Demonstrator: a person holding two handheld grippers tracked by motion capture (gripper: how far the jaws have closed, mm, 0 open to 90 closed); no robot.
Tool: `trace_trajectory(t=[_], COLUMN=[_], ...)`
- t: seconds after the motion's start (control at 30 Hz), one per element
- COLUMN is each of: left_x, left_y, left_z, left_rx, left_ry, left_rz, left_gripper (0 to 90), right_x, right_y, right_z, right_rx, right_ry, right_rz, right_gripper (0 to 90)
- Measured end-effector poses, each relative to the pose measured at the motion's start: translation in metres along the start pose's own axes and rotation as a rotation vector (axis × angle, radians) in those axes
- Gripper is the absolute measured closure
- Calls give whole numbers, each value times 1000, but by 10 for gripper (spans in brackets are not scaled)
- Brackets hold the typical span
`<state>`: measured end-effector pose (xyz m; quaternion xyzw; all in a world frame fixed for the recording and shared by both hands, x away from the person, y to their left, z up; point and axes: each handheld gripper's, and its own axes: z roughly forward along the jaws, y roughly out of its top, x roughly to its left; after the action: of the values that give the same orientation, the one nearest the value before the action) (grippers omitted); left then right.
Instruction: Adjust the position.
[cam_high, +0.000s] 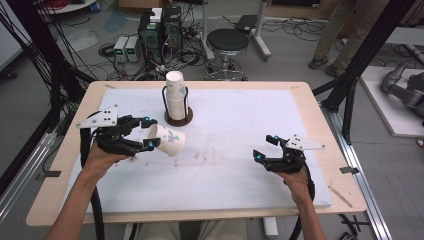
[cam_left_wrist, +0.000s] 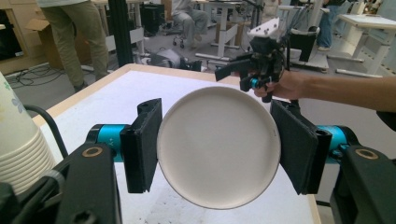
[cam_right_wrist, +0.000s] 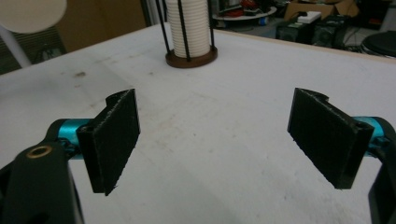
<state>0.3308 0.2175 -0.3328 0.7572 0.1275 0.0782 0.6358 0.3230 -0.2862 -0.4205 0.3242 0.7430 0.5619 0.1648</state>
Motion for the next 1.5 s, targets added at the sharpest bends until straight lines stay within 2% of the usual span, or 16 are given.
trace_trajectory(t=[0.07, 0.17, 0.37, 0.53, 0.57, 0.8, 0.9, 1.17, 1.3, 1.4, 1.5], left_x=[0, 0, 1, 2, 1, 0, -1, -2, -2, -2, -3], left_y=[0, -1, -3, -5, -5, -5, -6, -10, -10, -10, -10], left_z=[1, 4, 8, 11, 13, 19, 22, 31, 35, 38, 41], left_rx=[3, 5, -2, -2, -1, 2, 8, 0, -18, -16, -9], left_ry=[-3, -9, -32, -42, -47, -63, -74, -102, -115, -121, -128], left_rz=[1, -3, -11, -15, -18, -20, -16, -32, -40, -40, -39], left_gripper=[368, 368, 368, 368, 368, 368, 368, 368, 368, 368, 369], right_x=[1, 6, 15, 18, 20, 28, 36, 47, 52, 55, 62], right_y=[3, 14, 28, 39, 47, 67, 77, 93, 100, 102, 108], right_z=[0, 5, 12, 16, 18, 27, 34, 48, 55, 59, 65], right_rx=[-3, 7, 10, 15, 20, 24, 29, 52, 46, 56, 58], right_ry=[8, 63, 124, 169, 193, 244, 285, 368, 411, 425, 467], right_rz=[-5, -29, -69, -84, -107, -153, -178, -212, -223, -230, -240], right_gripper=[172, 172, 172, 172, 172, 172, 172, 172, 172, 172, 172])
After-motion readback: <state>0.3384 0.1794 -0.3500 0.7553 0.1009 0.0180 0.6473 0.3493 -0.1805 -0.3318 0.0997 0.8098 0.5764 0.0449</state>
